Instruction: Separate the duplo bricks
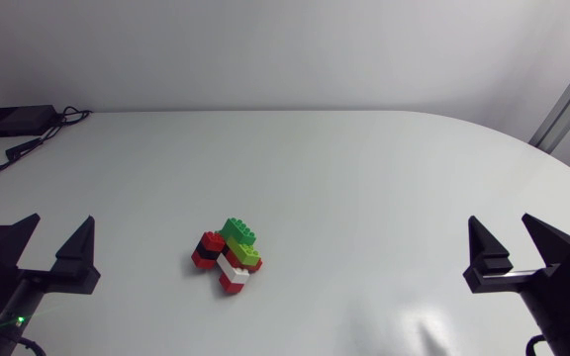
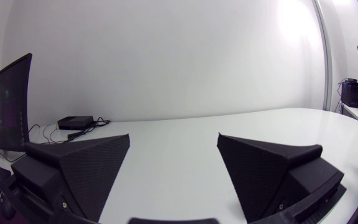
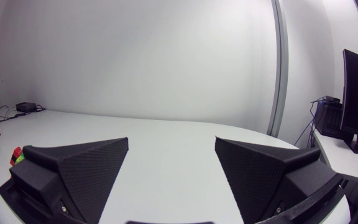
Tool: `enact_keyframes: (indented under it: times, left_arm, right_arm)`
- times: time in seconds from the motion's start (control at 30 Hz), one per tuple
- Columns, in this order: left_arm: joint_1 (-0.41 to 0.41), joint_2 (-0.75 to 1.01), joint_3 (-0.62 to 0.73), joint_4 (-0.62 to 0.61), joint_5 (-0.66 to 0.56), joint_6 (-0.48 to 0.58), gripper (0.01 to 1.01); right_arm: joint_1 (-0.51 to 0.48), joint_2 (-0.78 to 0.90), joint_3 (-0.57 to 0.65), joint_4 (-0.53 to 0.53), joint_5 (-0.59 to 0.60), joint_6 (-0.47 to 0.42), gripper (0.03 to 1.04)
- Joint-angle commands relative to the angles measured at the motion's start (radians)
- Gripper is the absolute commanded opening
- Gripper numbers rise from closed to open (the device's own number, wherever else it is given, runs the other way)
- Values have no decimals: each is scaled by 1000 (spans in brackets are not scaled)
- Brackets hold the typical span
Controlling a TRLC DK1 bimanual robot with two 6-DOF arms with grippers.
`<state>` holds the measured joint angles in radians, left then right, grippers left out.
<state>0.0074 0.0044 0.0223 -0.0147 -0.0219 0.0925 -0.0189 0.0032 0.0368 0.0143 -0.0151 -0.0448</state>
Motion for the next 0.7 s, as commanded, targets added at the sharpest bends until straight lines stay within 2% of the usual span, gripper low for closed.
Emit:
enact_keyframes:
  times: [0.0, 0.67]
  left_arm:
    - [11, -14, -19, -1, 5, 4, 984]
    - [5, -17, -19, 2, 5, 7, 984]
  right_arm:
    - [2, -6, -37, -25, 1, -3, 1005]
    - [10, -9, -37, -24, 1, -1, 1005]
